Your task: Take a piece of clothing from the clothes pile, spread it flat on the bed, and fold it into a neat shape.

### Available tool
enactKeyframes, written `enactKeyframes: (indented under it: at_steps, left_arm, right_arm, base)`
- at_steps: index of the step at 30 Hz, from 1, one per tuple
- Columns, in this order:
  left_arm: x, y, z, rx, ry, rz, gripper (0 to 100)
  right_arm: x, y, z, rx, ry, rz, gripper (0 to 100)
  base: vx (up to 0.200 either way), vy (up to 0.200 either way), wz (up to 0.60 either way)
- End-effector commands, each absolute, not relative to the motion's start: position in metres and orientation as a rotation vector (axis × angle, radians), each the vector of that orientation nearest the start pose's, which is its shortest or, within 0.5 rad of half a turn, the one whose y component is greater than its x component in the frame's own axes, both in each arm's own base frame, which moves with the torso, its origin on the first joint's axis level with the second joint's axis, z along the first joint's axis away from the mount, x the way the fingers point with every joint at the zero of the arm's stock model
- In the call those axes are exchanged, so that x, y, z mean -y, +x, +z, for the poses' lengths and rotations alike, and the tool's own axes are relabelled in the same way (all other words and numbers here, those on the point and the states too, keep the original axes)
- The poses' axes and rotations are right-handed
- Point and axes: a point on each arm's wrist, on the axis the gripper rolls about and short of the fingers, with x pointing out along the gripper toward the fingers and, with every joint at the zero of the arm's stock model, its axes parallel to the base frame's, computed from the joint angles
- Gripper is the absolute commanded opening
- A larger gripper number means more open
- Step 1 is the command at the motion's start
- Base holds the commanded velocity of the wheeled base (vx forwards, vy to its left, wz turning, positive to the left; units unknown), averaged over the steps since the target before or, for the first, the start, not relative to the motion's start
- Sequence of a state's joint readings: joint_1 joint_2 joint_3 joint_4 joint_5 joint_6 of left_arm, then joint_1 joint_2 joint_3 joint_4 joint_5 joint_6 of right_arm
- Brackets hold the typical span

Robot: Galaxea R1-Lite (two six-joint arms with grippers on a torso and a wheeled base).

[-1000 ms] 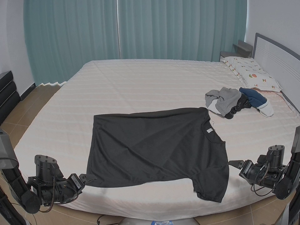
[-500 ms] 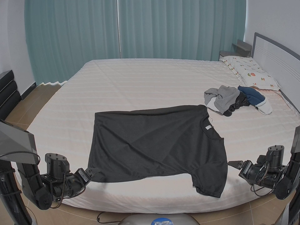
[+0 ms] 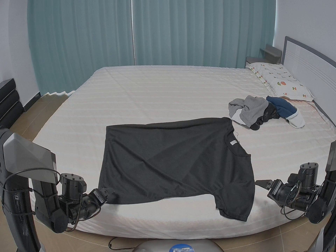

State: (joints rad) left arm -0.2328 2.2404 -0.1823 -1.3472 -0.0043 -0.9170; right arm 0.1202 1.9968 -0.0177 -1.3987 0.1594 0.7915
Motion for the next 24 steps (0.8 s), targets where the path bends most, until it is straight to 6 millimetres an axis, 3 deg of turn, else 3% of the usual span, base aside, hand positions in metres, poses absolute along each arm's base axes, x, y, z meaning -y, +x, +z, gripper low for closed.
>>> enactKeyframes:
  at_steps: [1, 10, 17, 23, 24]
  left_arm:
    - [0.057, 0.245, -0.025, -0.758, -0.793, 0.12, 0]
    - [0.048, 0.241, -0.021, -0.741, -0.798, 0.16, 0]
    - [0.041, 0.225, -0.014, -0.757, -0.755, 0.168, 0]
    - [0.037, 0.229, -0.015, -0.736, -0.762, 0.179, 0]
    - [0.035, 0.23, -0.015, -0.73, -0.763, 0.187, 0]
  right_arm:
    - [-0.029, 0.203, 0.024, -0.686, 0.772, 0.019, 100]
    - [-0.032, 0.198, 0.008, -0.801, 0.708, -0.003, 100]
    - [-0.046, 0.197, -0.012, -0.906, 0.66, 0.006, 100]
    - [-0.054, 0.197, -0.021, -0.933, 0.637, 0.026, 100]
    - [-0.056, 0.2, -0.031, -0.934, 0.622, 0.023, 100]
  base:
    - [0.0, 0.0, 0.0]
    - [0.0, 0.0, 0.0]
    - [0.0, 0.0, 0.0]
    - [0.0, 0.0, 0.0]
    - [0.0, 0.0, 0.0]
